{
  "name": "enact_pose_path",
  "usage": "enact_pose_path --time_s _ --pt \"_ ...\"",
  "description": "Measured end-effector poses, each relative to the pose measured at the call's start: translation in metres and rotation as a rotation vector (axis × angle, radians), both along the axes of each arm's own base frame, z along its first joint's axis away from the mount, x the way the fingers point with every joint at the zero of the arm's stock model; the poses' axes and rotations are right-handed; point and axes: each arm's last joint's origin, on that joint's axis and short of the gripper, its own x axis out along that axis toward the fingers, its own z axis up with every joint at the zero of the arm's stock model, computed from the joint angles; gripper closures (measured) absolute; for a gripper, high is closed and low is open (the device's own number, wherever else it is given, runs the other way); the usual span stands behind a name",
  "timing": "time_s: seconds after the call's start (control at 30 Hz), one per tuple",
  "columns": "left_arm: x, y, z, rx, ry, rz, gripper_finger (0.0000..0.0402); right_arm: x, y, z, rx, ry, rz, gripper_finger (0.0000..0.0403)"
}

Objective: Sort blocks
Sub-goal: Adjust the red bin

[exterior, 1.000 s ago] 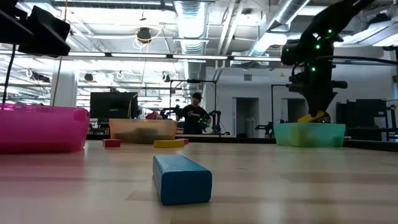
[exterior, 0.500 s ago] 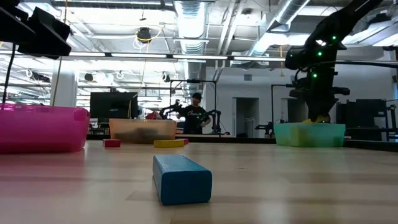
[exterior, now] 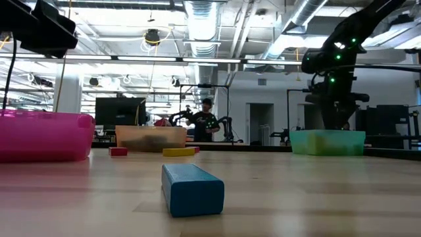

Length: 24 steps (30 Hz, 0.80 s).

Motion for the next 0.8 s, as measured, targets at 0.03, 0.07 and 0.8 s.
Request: enact_pose_path --time_s 0.03,0.07,0.8 --pt "0.000 0.000 0.000 0.002 -0.003 -0.002 0.0211 0.001 0.000 0.000 -0.005 -0.008 -0.003 0.0158" --pt "0.000 0.000 0.001 0.005 -0.008 -0.004 0.0211 0.002 0.001 0.001 -0.007 -0.016 -0.005 0.0152" --pt "0.048 0.060 0.013 0.170 0.114 0.246 0.0211 0.042 0.074 0.041 -0.102 -0.261 0.230 0.0143"
